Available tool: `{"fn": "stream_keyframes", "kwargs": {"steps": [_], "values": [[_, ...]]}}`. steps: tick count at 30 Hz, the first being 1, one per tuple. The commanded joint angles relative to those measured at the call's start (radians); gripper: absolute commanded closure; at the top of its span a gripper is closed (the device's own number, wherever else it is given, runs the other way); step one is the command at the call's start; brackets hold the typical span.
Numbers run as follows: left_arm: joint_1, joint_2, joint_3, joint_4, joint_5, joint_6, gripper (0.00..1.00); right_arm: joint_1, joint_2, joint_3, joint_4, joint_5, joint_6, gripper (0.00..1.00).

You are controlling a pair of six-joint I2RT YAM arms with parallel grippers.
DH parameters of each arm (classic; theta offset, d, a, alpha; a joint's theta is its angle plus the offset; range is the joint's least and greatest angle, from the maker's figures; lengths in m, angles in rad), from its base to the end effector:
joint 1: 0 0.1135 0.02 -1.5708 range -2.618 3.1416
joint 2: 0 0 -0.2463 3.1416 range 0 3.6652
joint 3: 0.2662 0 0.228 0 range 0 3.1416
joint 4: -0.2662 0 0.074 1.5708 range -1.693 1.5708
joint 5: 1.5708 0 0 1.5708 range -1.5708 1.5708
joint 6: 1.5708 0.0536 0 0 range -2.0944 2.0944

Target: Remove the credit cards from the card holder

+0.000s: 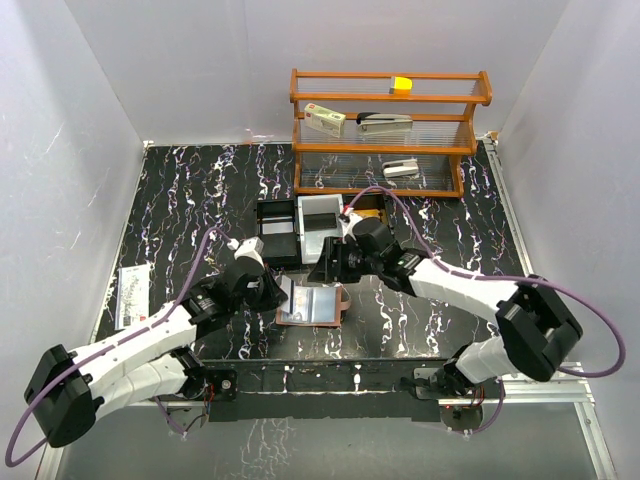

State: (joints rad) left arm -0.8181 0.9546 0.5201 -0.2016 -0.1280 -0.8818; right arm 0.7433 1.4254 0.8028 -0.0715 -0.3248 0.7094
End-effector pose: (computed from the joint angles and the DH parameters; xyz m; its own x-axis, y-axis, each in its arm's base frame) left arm 0.1449 -0.1447 0.2008 -0.7628 -0.3055 -0.5700 0.1021 0.8134 -0.5727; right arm 0.2048 0.2115 0.1978 -0.8927 0.0179 -0.4502 -0.3169 0.6855 0.6556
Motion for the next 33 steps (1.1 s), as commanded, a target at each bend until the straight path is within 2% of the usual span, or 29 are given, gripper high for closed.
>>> {"fn": "stream_keyframes", "kwargs": {"steps": [1, 9, 20, 24, 27, 33], "values": [[0.003, -0.058, 0.017, 0.057, 0.039, 0.029, 1.00, -0.023, -0.070, -0.064, 0.089, 0.044, 0.029, 0.42], [0.025, -0.110, -0.025, 0.107, 0.120, 0.025, 1.00, -0.024, -0.180, -0.228, 0.355, 0.043, 0.092, 0.38], [0.147, -0.157, -0.066, 0.169, 0.269, 0.013, 1.00, -0.025, -0.277, -0.237, 0.307, 0.057, 0.042, 0.37], [0.175, -0.165, -0.079, 0.195, 0.313, -0.001, 1.00, -0.036, -0.279, -0.232, 0.269, 0.048, 0.060, 0.25], [0.198, -0.170, -0.100, 0.250, 0.343, -0.024, 1.00, -0.056, -0.268, -0.222, 0.256, 0.003, 0.054, 0.24], [0.220, -0.136, -0.115, 0.351, 0.392, -0.065, 1.00, -0.086, -0.264, -0.243, 0.350, -0.092, 0.090, 0.22]]}}
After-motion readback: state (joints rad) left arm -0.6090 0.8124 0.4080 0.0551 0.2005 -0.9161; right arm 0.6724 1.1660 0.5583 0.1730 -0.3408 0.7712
